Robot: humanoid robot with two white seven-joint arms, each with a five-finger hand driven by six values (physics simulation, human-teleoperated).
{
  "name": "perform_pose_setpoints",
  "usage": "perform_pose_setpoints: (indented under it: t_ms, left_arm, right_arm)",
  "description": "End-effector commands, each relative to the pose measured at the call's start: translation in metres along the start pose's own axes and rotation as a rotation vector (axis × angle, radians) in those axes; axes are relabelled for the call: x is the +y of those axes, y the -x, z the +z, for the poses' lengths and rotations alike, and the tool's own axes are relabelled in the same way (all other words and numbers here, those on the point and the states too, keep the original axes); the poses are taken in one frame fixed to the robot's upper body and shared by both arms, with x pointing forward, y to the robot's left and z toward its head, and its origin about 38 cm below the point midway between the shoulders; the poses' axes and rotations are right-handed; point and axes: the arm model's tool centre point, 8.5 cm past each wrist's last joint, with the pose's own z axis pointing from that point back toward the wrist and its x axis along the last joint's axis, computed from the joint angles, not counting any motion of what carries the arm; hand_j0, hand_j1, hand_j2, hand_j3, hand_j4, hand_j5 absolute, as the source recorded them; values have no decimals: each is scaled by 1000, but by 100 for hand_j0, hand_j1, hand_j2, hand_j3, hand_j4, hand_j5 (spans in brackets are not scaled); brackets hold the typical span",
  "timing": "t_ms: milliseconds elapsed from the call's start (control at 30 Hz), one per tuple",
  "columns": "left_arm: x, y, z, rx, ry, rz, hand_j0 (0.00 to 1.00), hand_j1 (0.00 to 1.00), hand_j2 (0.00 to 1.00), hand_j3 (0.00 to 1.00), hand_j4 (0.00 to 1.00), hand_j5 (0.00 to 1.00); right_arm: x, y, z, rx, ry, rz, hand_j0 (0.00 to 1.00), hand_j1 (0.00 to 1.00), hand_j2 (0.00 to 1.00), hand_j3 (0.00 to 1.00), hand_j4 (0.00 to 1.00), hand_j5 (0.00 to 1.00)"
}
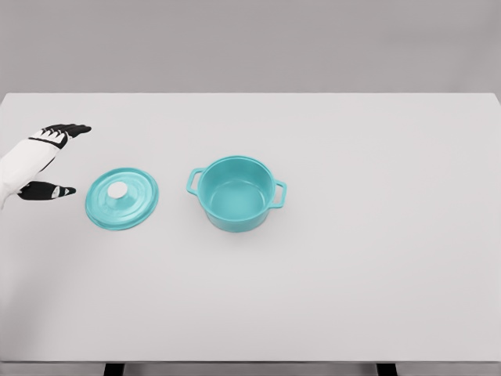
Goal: Cover the pot with left arm
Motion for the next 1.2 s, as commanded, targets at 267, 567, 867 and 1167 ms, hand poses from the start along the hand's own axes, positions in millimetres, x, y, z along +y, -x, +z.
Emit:
perform_pose_setpoints:
  t_ms: [267, 567, 867, 1167]
  left_arm:
    - [5, 1, 0, -1, -11, -1, 100, 100, 100, 100, 100, 100]
    - [20, -7, -8, -33, 289, -94, 100, 100, 100, 100, 100, 100]
    - [40, -19, -29, -71, 313, -202, 88, 88, 88, 88, 88, 88]
    - [14, -36, -42, -153, 368, -144, 77, 77, 77, 77, 77, 77]
  right_arm:
    - [0, 0, 0, 0, 0, 0, 100, 100, 100, 100, 100, 100]
    - [0, 0, 0, 0, 0, 0, 100, 100, 100, 100, 100, 100]
    - [0, 0, 0, 1, -1, 0, 100, 100, 100, 100, 100, 100]
    - [0, 0, 0, 1, -1, 0, 100, 100, 100, 100, 100, 100]
